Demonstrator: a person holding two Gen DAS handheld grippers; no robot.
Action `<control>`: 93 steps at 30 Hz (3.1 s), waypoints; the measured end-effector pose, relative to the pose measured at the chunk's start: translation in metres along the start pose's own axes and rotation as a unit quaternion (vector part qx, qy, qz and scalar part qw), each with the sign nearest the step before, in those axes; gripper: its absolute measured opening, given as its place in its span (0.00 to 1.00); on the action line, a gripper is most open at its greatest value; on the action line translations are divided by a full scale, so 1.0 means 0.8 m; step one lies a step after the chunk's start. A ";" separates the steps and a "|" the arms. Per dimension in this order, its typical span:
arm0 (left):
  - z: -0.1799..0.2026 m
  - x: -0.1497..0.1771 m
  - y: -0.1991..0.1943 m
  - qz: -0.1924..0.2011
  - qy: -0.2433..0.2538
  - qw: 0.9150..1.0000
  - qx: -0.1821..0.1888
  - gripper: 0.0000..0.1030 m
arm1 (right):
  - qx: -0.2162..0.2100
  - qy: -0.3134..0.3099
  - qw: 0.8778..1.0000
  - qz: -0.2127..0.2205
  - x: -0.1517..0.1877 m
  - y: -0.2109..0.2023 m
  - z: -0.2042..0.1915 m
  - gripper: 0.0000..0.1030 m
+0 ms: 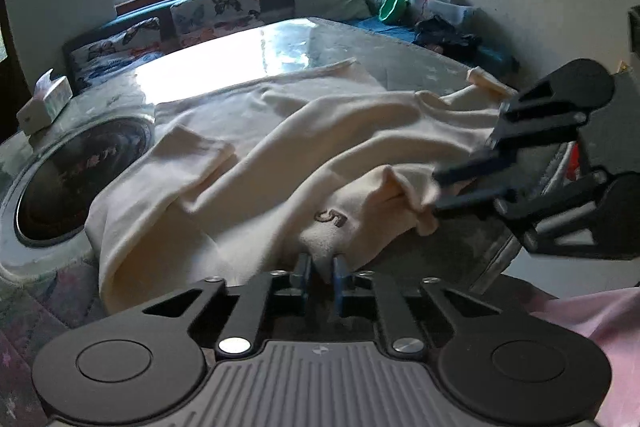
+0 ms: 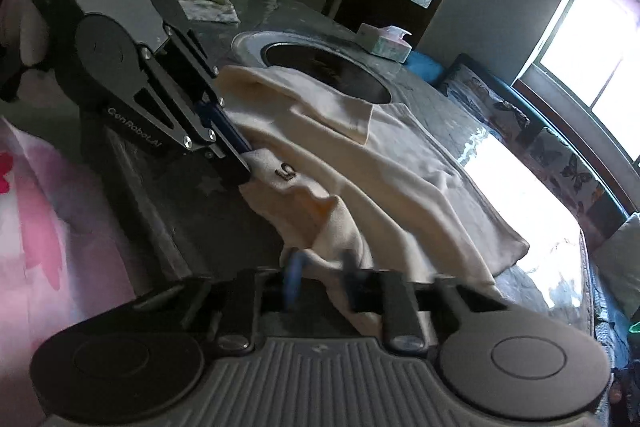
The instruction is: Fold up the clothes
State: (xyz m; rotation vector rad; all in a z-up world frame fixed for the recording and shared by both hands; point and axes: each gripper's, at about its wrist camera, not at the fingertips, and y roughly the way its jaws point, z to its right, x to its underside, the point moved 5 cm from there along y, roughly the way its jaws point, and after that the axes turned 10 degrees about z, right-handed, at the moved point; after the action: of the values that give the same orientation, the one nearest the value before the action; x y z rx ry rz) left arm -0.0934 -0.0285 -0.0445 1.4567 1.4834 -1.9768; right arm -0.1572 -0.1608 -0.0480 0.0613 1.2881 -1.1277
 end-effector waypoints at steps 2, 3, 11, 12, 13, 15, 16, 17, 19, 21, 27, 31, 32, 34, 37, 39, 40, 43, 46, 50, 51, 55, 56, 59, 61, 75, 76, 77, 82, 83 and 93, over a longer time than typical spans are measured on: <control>0.001 -0.006 -0.008 0.009 0.006 1.000 0.009 0.10 | -0.006 0.009 1.000 0.008 -0.004 -0.004 0.004 0.03; 0.000 -0.009 -0.013 0.013 0.005 1.000 0.015 0.09 | -0.009 0.014 1.000 0.012 -0.006 -0.006 0.006 0.02; 0.004 -0.012 -0.033 0.010 0.010 0.998 0.054 0.09 | -0.045 0.095 0.994 0.015 -0.017 -0.042 0.027 0.19; 0.005 -0.010 -0.033 0.007 0.012 0.998 0.055 0.09 | -0.040 0.094 0.995 0.014 -0.015 -0.040 0.026 0.32; 0.006 -0.008 -0.032 0.004 0.015 0.998 0.057 0.09 | -0.037 0.094 0.995 0.014 -0.014 -0.037 0.024 0.34; 0.008 -0.004 -0.031 -0.002 0.019 0.998 0.061 0.09 | -0.039 0.101 0.994 0.010 -0.010 -0.028 0.021 0.34; 0.009 -0.002 -0.030 -0.006 0.021 0.998 0.062 0.09 | -0.040 0.105 0.994 0.008 -0.009 -0.024 0.019 0.34; 0.010 0.000 -0.029 -0.009 0.023 0.998 0.064 0.09 | -0.040 0.108 0.993 0.005 -0.008 -0.020 0.018 0.34; 0.011 0.003 -0.029 -0.013 0.026 0.997 0.065 0.09 | -0.035 0.102 0.994 -0.008 -0.004 -0.010 0.013 0.29; 0.010 0.004 -0.029 -0.014 0.026 0.997 0.066 0.09 | -0.036 0.091 0.995 -0.024 0.003 -0.004 0.006 0.10; 0.002 0.001 -0.038 -0.002 0.033 0.997 0.073 0.13 | -0.074 0.082 0.993 -0.030 0.000 -0.023 0.000 0.05; -0.009 -0.016 -0.039 0.014 0.031 0.997 0.065 0.13 | -0.108 0.074 0.991 -0.036 -0.002 -0.034 -0.009 0.06; -0.011 -0.021 -0.036 0.018 0.028 0.998 0.060 0.13 | -0.118 0.077 0.989 -0.039 0.000 -0.033 -0.010 0.07; -0.015 -0.032 -0.028 0.026 0.019 0.998 0.059 0.13 | -0.136 0.087 0.986 -0.041 0.001 -0.034 -0.008 0.08; -0.010 -0.046 -0.008 0.037 0.008 0.997 0.068 0.13 | -0.142 0.110 0.983 -0.034 -0.005 -0.044 0.012 0.10; 0.000 -0.051 0.008 0.038 0.005 0.996 0.083 0.13 | -0.120 0.125 0.984 -0.028 -0.010 -0.050 0.037 0.10; 0.006 -0.052 0.017 0.037 0.005 0.995 0.092 0.13 | -0.102 0.133 0.986 -0.027 -0.012 -0.052 0.053 0.11; 0.026 -0.053 0.043 0.027 0.008 0.992 0.124 0.13 | -0.039 0.154 0.987 -0.026 -0.011 -0.048 0.104 0.14; 0.051 -0.049 0.060 0.015 0.017 0.988 0.155 0.13 | 0.027 0.178 0.983 -0.035 -0.003 -0.032 0.155 0.18; 0.072 -0.042 0.070 -0.003 0.023 0.982 0.190 0.13 | 0.073 0.216 0.972 -0.049 0.014 0.006 0.211 0.20; 0.076 -0.040 0.071 -0.007 0.026 0.980 0.197 0.13 | 0.080 0.225 0.970 -0.055 0.019 0.017 0.222 0.22; 0.084 -0.033 0.078 -0.019 0.027 0.975 0.218 0.13 | 0.099 0.256 0.959 -0.071 0.040 0.060 0.261 0.25; 0.083 -0.032 0.078 -0.019 0.025 0.975 0.221 0.13 | 0.104 0.262 0.957 -0.072 0.044 0.070 0.268 0.25; 0.081 -0.032 0.080 -0.022 0.018 0.973 0.230 0.13 | 0.109 0.283 0.950 -0.077 0.050 0.099 0.285 0.25; 0.080 -0.032 0.082 -0.024 0.012 0.971 0.236 0.13 | 0.112 0.295 0.946 -0.081 0.055 0.117 0.297 0.25; 0.069 -0.039 0.083 -0.023 -0.007 0.968 0.251 0.14 | 0.154 0.274 0.945 -0.096 0.057 0.179 0.332 0.06; 0.067 -0.041 0.083 -0.021 -0.007 0.969 0.246 0.14 | 0.154 0.270 0.946 -0.095 0.055 0.178 0.332 0.10; 0.061 -0.044 0.082 -0.016 -0.007 0.972 0.236 0.14 | 0.155 0.266 0.947 -0.095 0.053 0.177 0.332 0.11; 0.004 -0.064 0.068 0.028 -0.010 0.992 0.122 0.32 | 0.146 0.268 0.950 -0.068 0.035 0.148 0.327 0.19; -0.009 -0.067 0.069 0.035 -0.009 0.996 0.086 0.35 | 0.140 0.268 0.951 -0.064 0.031 0.143 0.323 0.20; -0.078 -0.067 0.100 0.030 0.024 0.995 -0.088 0.46 | 0.050 0.236 0.970 -0.036 -0.003 0.101 0.232 0.40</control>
State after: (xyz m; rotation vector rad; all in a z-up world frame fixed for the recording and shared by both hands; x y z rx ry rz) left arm 0.0212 -0.0294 -0.0434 1.4639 1.5714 -1.7404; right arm 0.0313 -0.2298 -0.0238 0.3799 1.6606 -1.2878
